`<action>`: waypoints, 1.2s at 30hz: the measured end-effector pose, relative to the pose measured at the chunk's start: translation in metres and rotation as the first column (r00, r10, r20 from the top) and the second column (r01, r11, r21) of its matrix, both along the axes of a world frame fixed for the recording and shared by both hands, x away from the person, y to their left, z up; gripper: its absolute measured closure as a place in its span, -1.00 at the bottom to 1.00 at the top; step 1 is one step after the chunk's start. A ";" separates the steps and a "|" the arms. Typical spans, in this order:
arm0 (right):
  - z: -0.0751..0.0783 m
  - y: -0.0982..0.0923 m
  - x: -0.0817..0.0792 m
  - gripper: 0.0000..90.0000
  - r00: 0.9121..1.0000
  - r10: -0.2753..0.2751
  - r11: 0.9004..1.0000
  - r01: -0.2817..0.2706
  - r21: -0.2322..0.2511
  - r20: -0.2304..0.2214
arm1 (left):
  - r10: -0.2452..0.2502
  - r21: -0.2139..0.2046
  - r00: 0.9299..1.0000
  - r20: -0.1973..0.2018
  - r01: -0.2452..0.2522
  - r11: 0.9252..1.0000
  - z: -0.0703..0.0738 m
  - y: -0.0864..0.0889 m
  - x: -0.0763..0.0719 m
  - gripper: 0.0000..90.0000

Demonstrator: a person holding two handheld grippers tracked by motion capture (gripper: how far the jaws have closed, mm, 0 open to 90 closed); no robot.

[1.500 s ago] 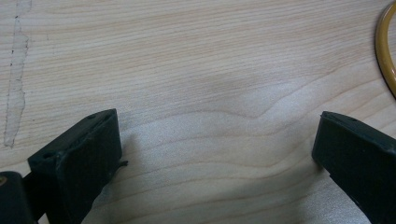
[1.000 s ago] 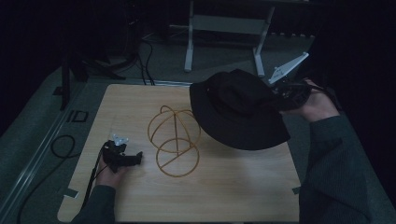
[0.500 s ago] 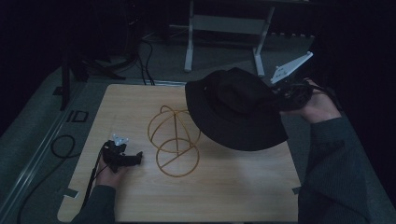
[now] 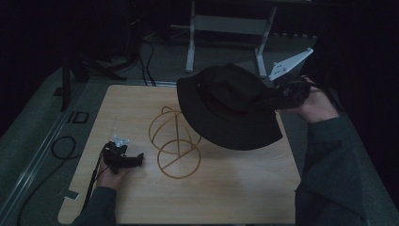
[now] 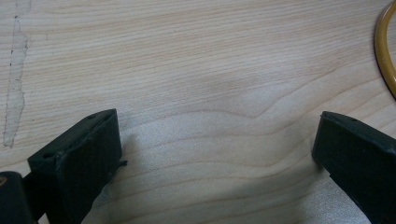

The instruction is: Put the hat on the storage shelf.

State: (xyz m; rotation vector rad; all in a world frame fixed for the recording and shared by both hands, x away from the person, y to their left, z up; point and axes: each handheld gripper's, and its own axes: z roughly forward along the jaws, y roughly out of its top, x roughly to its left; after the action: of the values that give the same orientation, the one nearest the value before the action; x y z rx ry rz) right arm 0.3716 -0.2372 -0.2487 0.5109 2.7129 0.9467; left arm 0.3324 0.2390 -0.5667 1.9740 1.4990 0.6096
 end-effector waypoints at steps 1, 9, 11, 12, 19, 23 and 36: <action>0.000 0.002 0.000 0.93 1.000 0.004 1.000 -0.004 0.003 -0.001 | 0.000 -0.001 1.000 0.001 0.000 1.000 0.000 0.000 0.000 -0.97; 0.001 0.023 0.003 0.92 0.999 0.049 0.999 -0.049 0.023 -0.005 | 0.001 -0.001 1.000 0.001 -0.001 1.000 0.000 0.000 0.000 -0.97; 0.001 0.027 0.003 0.92 0.998 0.061 0.998 -0.061 0.029 -0.009 | 0.001 -0.001 1.000 0.001 -0.001 1.000 0.000 0.000 0.000 -0.96; 0.001 0.029 0.004 0.92 0.998 0.066 0.997 -0.066 0.030 -0.007 | 0.001 -0.001 1.000 0.002 -0.001 1.000 0.000 0.000 0.000 -0.97; 0.001 0.039 0.004 0.92 0.996 0.088 0.995 -0.087 0.046 -0.010 | 0.001 -0.001 1.000 0.001 -0.001 1.000 0.000 0.000 0.000 -0.97; -0.001 0.046 0.005 0.92 0.995 0.103 0.994 -0.102 0.042 -0.014 | 0.002 -0.001 1.000 0.002 -0.002 1.000 0.000 0.000 0.000 -0.97; -0.006 0.070 0.008 0.90 0.989 0.143 0.989 -0.142 0.040 -0.032 | 0.001 -0.003 1.000 0.001 -0.001 1.000 0.000 0.000 0.000 -0.97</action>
State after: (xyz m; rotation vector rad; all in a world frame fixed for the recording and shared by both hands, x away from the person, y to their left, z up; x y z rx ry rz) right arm 0.3795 -0.1669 -0.2552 0.3469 2.7986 1.0344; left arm 0.3325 0.2389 -0.5668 1.9705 1.4999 0.6084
